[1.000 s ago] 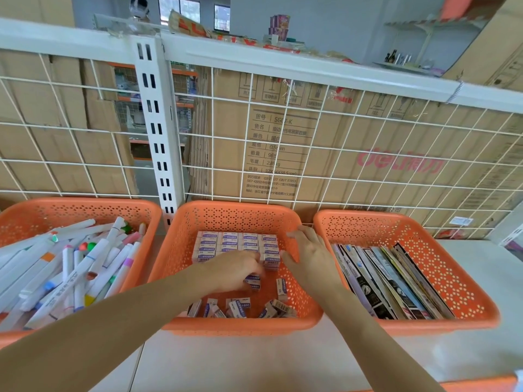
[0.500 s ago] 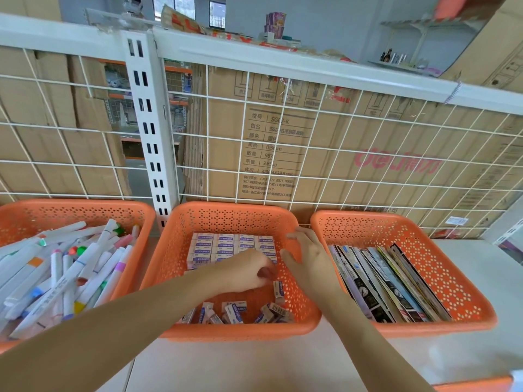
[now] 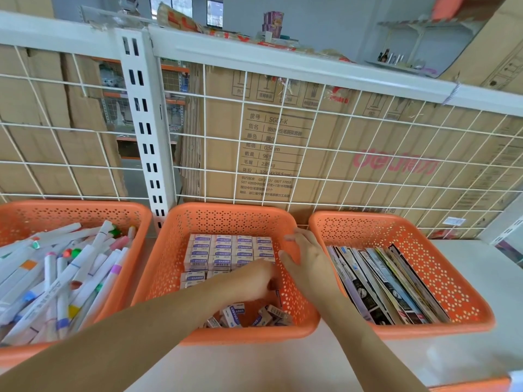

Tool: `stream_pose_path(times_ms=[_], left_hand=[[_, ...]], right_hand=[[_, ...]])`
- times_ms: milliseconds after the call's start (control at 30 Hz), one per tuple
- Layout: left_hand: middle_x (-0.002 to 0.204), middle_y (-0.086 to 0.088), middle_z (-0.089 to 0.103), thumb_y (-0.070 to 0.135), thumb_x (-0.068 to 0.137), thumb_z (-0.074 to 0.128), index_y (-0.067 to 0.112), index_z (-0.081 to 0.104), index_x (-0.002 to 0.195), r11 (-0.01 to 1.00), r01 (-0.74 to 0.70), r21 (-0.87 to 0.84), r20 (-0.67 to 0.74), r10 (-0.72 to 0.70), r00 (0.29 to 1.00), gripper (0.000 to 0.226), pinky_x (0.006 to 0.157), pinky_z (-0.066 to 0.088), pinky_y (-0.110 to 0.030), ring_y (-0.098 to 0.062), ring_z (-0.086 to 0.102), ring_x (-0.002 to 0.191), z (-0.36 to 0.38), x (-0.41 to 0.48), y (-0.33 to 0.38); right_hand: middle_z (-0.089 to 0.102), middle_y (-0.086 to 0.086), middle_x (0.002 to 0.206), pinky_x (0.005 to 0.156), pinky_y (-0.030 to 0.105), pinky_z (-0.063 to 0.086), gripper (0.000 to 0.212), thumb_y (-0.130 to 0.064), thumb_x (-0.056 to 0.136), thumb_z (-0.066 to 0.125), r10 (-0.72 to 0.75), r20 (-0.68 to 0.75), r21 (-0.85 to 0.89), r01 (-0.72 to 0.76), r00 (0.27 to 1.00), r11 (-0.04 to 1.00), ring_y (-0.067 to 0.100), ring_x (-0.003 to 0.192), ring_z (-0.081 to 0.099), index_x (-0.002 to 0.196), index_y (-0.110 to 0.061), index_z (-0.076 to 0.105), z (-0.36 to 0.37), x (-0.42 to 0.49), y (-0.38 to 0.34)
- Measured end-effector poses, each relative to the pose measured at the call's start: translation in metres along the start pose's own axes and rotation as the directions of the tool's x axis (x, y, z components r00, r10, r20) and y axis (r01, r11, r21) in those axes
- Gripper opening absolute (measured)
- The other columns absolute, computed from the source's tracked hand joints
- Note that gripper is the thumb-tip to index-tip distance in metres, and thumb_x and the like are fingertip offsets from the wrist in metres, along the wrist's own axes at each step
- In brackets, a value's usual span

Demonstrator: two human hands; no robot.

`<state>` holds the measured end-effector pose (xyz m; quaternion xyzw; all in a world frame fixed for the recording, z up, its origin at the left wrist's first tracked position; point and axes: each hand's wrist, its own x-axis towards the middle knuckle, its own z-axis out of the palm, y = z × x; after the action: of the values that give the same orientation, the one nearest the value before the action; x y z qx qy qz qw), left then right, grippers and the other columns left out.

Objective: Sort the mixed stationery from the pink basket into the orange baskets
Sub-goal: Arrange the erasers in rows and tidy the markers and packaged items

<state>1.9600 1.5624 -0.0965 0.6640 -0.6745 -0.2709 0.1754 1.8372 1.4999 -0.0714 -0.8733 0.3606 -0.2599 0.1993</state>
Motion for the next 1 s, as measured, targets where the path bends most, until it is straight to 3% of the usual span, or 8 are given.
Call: stream_pose_path(times_ms=[267,433,567,733,800,900,1000], left_hand=[[0.101,-0.010,0.063,0.006,0.083,0.063,0.004,0.060,0.108,0.999,0.026,0.044,0.008,-0.027,1.000,0.025,0.068,0.039,-0.020,-0.014,0.054,0.081,0.002,0.001,0.004],[0.108,-0.009,0.062,0.008,0.081,0.066,0.008,0.055,0.117,0.997,0.066,0.032,0.005,-0.066,0.998,0.038,0.075,0.044,-0.024,-0.022,0.059,0.095,0.000,-0.001,0.004],[0.107,-0.008,0.062,0.006,0.083,0.063,0.010,0.054,0.120,0.999,0.052,0.009,0.012,-0.052,0.999,0.038,0.071,0.040,-0.022,-0.015,0.056,0.086,-0.002,-0.003,0.005],[0.102,-0.010,0.066,0.005,0.087,0.058,0.002,0.063,0.102,0.997,0.074,0.018,0.041,-0.074,0.996,0.016,0.075,0.048,-0.025,-0.020,0.062,0.090,-0.003,-0.007,0.006],[0.094,-0.010,0.065,0.004,0.090,0.053,0.000,0.062,0.092,0.996,0.075,0.040,0.043,-0.077,0.996,0.010,0.067,0.043,-0.021,-0.017,0.058,0.079,-0.004,-0.007,0.007],[0.071,0.005,0.052,0.006,0.092,0.048,0.011,0.054,0.076,0.996,0.087,0.031,0.031,-0.088,0.996,0.018,0.055,0.033,-0.014,-0.010,0.047,0.065,-0.005,-0.007,0.010],[0.067,0.009,0.050,0.010,0.093,0.049,0.015,0.052,0.067,0.991,0.124,-0.040,0.067,-0.121,0.990,0.026,0.054,0.033,-0.014,-0.006,0.047,0.060,-0.008,-0.005,0.011]], right_hand=[[0.041,-0.005,0.140,0.077,0.017,0.038,0.031,-0.025,0.091,0.056,0.003,0.008,-0.005,-0.003,1.000,1.000,0.010,0.121,0.046,0.121,-0.017,0.056,-0.001,0.000,0.000],[0.040,-0.004,0.141,0.080,0.019,0.041,0.030,-0.026,0.091,0.056,0.002,0.011,-0.007,-0.002,1.000,1.000,0.011,0.121,0.047,0.120,-0.017,0.056,-0.002,-0.001,-0.001],[0.039,-0.005,0.141,0.082,0.019,0.041,0.030,-0.025,0.091,0.056,0.010,0.017,-0.001,-0.010,1.000,1.000,0.011,0.124,0.045,0.120,-0.017,0.056,-0.002,-0.001,-0.001],[0.039,-0.005,0.142,0.077,0.018,0.040,0.029,-0.026,0.092,0.055,0.003,0.017,-0.019,-0.002,1.000,1.000,0.011,0.120,0.047,0.120,-0.018,0.055,-0.003,-0.001,-0.002],[0.039,-0.005,0.142,0.078,0.018,0.040,0.030,-0.026,0.092,0.055,0.001,0.016,-0.025,-0.001,1.000,1.000,0.011,0.121,0.046,0.120,-0.018,0.055,-0.003,-0.001,-0.003],[0.039,-0.006,0.141,0.078,0.018,0.040,0.030,-0.027,0.092,0.055,0.001,0.021,-0.023,-0.001,1.000,1.000,0.010,0.120,0.046,0.121,-0.017,0.055,-0.002,-0.001,-0.002],[0.039,-0.006,0.141,0.078,0.017,0.038,0.029,-0.026,0.092,0.055,0.008,0.018,-0.011,-0.008,1.000,1.000,0.010,0.120,0.046,0.120,-0.018,0.055,-0.002,0.000,-0.002]])
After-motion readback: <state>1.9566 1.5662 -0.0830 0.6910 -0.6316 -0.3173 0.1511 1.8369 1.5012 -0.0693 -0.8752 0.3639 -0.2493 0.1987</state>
